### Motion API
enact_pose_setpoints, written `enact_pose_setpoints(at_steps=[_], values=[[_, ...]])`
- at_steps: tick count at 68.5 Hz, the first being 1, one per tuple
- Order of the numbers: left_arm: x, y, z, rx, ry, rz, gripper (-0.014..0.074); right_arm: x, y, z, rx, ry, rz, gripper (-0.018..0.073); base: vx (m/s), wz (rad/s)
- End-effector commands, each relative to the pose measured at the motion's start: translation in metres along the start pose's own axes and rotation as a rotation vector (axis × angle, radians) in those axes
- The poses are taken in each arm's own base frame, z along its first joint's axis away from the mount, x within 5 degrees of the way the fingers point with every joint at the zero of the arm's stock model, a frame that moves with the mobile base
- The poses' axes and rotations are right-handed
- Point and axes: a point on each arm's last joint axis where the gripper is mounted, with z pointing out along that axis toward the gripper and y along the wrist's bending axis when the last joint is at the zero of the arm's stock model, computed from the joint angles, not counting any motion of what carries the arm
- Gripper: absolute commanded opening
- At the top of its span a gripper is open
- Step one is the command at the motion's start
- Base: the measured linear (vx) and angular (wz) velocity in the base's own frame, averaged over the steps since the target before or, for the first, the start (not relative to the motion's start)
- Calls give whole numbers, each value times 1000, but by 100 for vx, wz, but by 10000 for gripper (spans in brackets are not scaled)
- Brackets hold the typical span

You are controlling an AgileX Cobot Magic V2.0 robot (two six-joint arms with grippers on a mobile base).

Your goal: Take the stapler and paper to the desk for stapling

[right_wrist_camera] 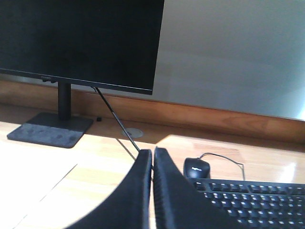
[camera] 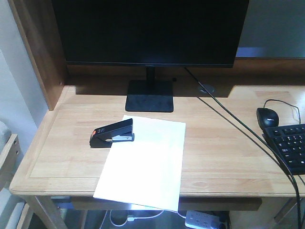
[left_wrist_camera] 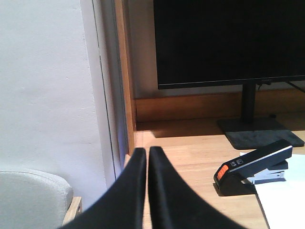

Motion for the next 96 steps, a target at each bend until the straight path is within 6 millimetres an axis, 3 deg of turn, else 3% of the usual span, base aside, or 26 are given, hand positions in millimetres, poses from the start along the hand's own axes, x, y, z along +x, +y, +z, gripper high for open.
enact_pose_setpoints(at_steps=[1,96], values=[[-4,0,-1,-1,-75,-10,-6,-4,-1,0,23,-156,21,-10,0,0],[-4,0,-1,-1,-75,-10,-6,-3,0,0,20,-161,37,-10,0,0]])
